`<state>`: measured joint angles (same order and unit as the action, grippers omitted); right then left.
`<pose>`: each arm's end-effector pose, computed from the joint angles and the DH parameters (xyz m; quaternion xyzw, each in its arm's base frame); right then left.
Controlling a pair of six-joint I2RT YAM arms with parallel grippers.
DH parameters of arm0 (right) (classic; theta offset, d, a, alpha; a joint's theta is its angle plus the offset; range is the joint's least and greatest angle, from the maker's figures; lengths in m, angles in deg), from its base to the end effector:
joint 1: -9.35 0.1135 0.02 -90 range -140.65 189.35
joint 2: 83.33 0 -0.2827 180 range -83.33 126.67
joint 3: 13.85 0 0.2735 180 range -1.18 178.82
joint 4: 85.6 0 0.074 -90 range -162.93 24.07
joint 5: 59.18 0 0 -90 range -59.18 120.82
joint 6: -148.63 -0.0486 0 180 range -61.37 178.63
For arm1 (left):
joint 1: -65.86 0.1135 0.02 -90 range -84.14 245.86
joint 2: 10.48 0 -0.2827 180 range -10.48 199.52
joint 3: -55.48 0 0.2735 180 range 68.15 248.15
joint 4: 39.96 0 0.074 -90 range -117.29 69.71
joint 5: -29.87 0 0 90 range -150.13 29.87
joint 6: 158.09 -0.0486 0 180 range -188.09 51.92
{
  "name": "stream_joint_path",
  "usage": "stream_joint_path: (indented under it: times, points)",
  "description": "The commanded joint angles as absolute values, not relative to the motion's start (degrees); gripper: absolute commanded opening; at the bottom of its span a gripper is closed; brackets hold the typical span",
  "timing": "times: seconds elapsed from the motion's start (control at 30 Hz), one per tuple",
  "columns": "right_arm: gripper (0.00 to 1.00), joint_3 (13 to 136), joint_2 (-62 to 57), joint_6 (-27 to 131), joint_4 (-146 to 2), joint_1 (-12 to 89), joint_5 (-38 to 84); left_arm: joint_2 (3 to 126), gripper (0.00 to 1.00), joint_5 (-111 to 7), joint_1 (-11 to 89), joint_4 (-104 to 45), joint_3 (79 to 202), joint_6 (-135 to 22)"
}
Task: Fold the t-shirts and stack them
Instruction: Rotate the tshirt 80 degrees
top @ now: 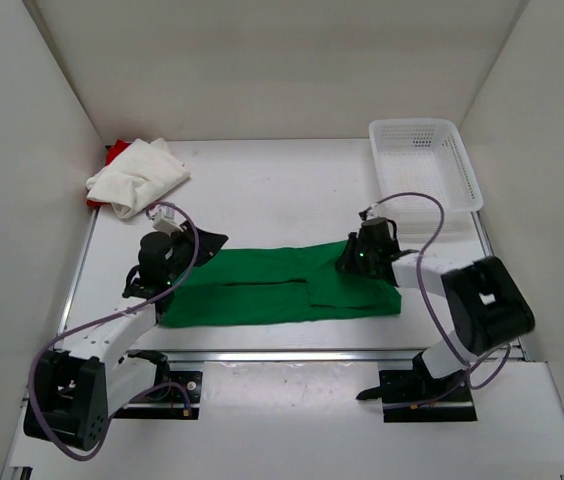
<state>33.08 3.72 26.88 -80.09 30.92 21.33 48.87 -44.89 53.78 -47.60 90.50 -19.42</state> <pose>0.2759 0.1177 0.1324 0.0508 0.9219 0.2373 0.3019 0.2329 -0.0629 0.2093 -0.1744 0.7798 -0.3910 0.4567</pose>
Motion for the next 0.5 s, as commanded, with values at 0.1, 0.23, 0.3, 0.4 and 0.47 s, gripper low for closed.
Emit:
stream_joint_path:
  times: [0.1, 0.23, 0.3, 0.4, 0.47]
  points:
    - [0.01, 51.0, 21.8, 29.4, -76.8, 33.2, 16.4, 52.0, 0.3, -40.3, 50.8, -42.1, 90.4, -24.3]
    - [0.02, 74.4, 37.8, 31.7, -69.8, 30.8, 12.8, 52.7, 0.3, -38.2, 50.1, -40.0, 91.3, -26.3]
    - [0.02, 88.2, 45.7, 33.5, -62.0, 29.7, 11.6, 52.2, 0.31, -38.7, 50.9, -39.4, 91.1, -26.4]
    - [0.03, 112.0, 58.3, 34.9, -51.0, 29.2, 10.7, 50.8, 0.31, -38.9, 51.4, -38.6, 90.0, -27.0]
    - [0.03, 133.4, 69.1, 34.8, -44.5, 28.2, 7.7, 52.2, 0.32, -39.0, 51.3, -37.9, 90.9, -27.6]
